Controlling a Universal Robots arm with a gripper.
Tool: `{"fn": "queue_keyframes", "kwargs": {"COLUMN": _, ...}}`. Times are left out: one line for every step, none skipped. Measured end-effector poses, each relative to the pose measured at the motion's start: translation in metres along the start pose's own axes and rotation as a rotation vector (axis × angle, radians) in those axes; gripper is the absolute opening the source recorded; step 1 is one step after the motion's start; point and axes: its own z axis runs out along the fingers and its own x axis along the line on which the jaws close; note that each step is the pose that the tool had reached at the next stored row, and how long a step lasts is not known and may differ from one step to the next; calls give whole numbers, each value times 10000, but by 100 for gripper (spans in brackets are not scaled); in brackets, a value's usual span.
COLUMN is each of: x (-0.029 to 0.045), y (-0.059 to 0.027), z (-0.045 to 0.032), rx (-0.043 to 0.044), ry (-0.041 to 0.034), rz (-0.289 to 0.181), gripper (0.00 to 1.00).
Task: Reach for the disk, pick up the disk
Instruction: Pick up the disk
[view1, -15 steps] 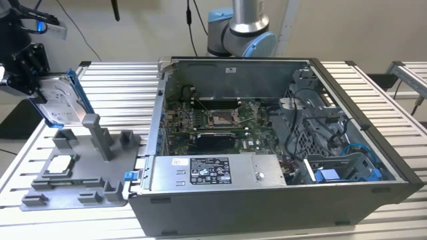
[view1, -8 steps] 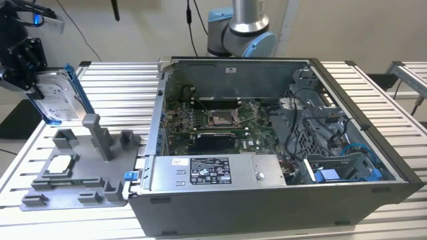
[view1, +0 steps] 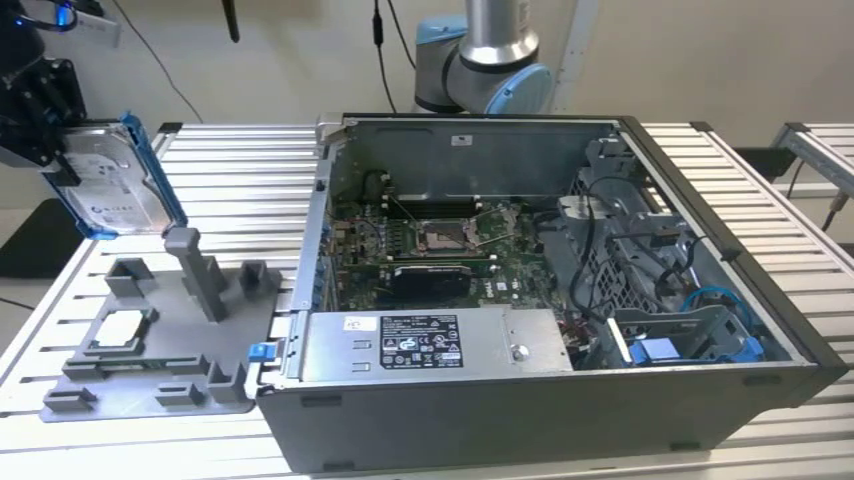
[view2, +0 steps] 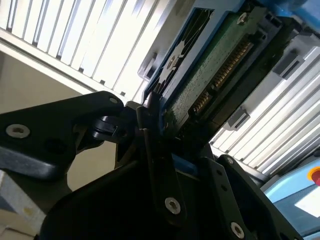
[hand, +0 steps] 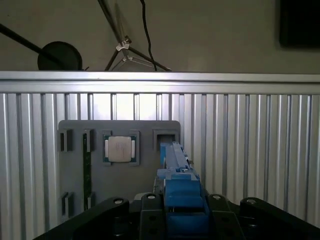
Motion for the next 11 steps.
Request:
{"fn": "queue_keyframes", "kwargs": {"x": -2, "y": 0, "z": -20, "rx": 0, "ry": 0, "rz": 0, "gripper": 0}}
{"fn": "queue_keyframes", "kwargs": {"x": -3, "y": 1, "z": -39, "rx": 0, "ry": 0, "rz": 0, "gripper": 0}}
{"fn": "queue_keyframes", "kwargs": {"x": -4, "y": 1, "z": -60, "rx": 0, "ry": 0, "rz": 0, "gripper": 0}}
{"fn": "queue_keyframes", "kwargs": {"x": -6, "y": 1, "z": -78, "rx": -1, "ry": 1, "rz": 0, "gripper": 0}}
{"fn": "queue_keyframes", "kwargs": {"x": -7, "y": 2, "z": -96, "rx": 0, "ry": 0, "rz": 0, "gripper": 0}}
{"fn": "queue_keyframes", "kwargs": {"x": -8, "y": 2, "z": -113, "rx": 0, "ry": 0, "rz": 0, "gripper": 0}}
{"fn": "queue_keyframes", "kwargs": {"x": -10, "y": 2, "z": -131, "rx": -1, "ry": 0, "rz": 0, "gripper": 0}}
{"fn": "queue_keyframes", "kwargs": {"x": -11, "y": 3, "z": -148, "rx": 1, "ry": 0, "rz": 0, "gripper": 0}}
{"fn": "queue_keyframes", "kwargs": {"x": -12, "y": 3, "z": -165, "rx": -1, "ry": 0, "rz": 0, "gripper": 0}}
{"fn": "queue_keyframes", "kwargs": {"x": -13, "y": 3, "z": -182, "rx": 0, "ry": 0, "rz": 0, "gripper": 0}}
{"fn": "queue_keyframes", "kwargs": {"x": -15, "y": 4, "z": -200, "rx": -1, "ry": 0, "rz": 0, "gripper": 0}}
